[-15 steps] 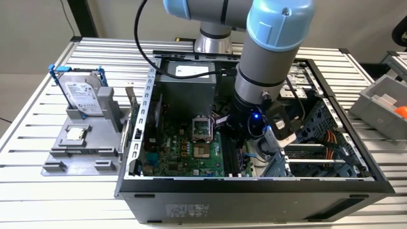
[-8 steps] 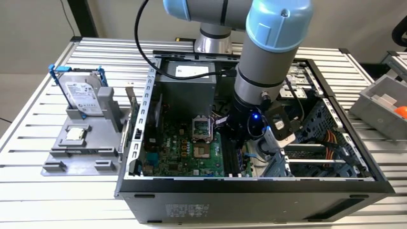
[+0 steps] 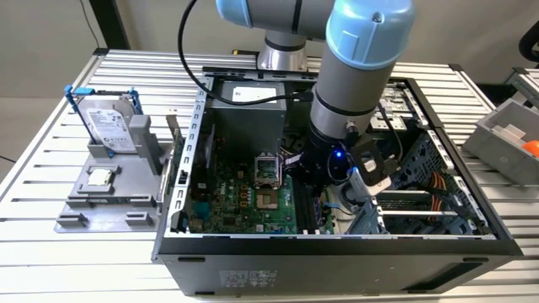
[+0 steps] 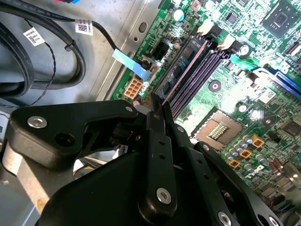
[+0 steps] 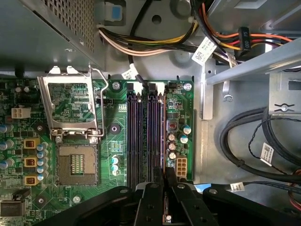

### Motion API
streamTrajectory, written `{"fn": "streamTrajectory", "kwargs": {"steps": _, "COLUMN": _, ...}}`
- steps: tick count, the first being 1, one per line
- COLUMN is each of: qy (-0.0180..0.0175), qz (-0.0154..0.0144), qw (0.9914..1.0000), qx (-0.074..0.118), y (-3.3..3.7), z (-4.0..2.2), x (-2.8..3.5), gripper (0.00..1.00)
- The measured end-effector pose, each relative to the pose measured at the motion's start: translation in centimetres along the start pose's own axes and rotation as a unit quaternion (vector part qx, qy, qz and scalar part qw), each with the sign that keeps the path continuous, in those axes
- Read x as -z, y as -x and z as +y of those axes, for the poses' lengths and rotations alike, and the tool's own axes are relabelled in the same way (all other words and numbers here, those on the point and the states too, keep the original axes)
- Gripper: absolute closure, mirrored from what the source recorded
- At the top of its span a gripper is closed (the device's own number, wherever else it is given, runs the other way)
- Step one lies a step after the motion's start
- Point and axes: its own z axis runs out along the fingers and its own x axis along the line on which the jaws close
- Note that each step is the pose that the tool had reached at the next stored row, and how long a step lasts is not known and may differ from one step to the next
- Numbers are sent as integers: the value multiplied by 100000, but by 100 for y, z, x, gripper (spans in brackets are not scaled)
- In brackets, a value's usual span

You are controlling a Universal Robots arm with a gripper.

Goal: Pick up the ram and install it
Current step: 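Insert the ram into the slot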

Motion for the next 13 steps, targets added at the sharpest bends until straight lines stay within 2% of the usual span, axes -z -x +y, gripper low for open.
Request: {"fn": "streamTrajectory", "kwargs": {"steps": 13, "qy": -44, "qz": 124, "qw": 100000, "qx": 3, "y": 1, "z": -7, "x": 24, "gripper": 100}}
